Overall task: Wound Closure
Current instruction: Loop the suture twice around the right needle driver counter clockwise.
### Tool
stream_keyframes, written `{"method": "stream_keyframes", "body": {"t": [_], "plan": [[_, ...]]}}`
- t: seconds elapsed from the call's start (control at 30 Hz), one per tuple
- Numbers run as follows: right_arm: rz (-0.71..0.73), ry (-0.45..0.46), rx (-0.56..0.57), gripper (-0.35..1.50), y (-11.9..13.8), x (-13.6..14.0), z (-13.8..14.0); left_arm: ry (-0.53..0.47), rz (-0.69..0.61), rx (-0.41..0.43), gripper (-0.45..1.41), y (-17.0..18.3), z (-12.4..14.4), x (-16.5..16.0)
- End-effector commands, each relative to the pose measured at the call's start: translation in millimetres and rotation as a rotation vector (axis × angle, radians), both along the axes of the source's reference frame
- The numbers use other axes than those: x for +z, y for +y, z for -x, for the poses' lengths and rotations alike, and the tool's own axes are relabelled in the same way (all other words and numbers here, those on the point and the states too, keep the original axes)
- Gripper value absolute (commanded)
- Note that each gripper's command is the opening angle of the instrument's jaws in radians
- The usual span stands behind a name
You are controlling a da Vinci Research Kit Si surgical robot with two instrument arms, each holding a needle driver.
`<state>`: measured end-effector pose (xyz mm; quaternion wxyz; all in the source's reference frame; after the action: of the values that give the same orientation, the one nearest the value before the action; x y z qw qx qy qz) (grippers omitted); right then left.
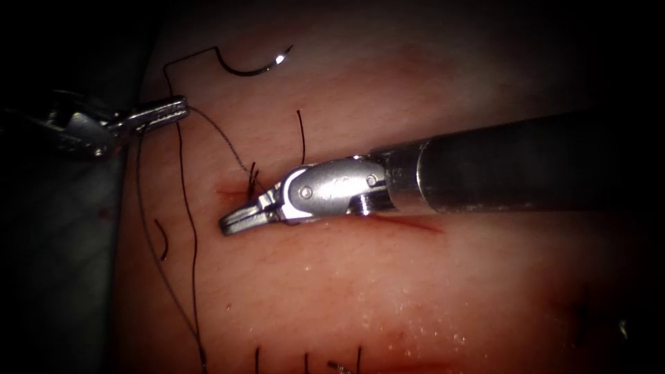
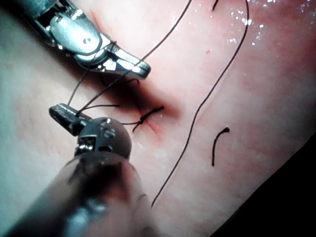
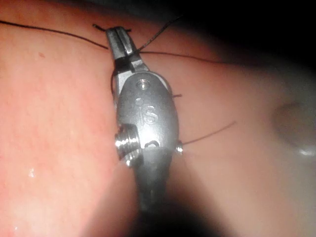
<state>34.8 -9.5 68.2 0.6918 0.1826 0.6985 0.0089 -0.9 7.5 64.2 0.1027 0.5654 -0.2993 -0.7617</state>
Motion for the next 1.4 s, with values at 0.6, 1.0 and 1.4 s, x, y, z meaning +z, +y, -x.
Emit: {"method": "stream_keyframes", "body": {"t": [0.6, 1.0, 1.4], "plan": [[-0.223, 0.175, 0.335, 0.88, 0.4, -3.8, 1.2, 0.091, -0.088, 0.08, -0.45, -5.6, 5.1, 11.0], [-0.144, 0.087, 0.558, 1.2, 2.9, -4.0, 2.9, 0.115, -0.09, 0.149, -0.45, -12.1, 7.7, 9.9], [0.006, -0.157, 0.631, 1.13, 2.3, -0.5, 3.5, 0.113, -0.082, 0.176, -0.45, -17.6, 10.4, 4.7]]}}
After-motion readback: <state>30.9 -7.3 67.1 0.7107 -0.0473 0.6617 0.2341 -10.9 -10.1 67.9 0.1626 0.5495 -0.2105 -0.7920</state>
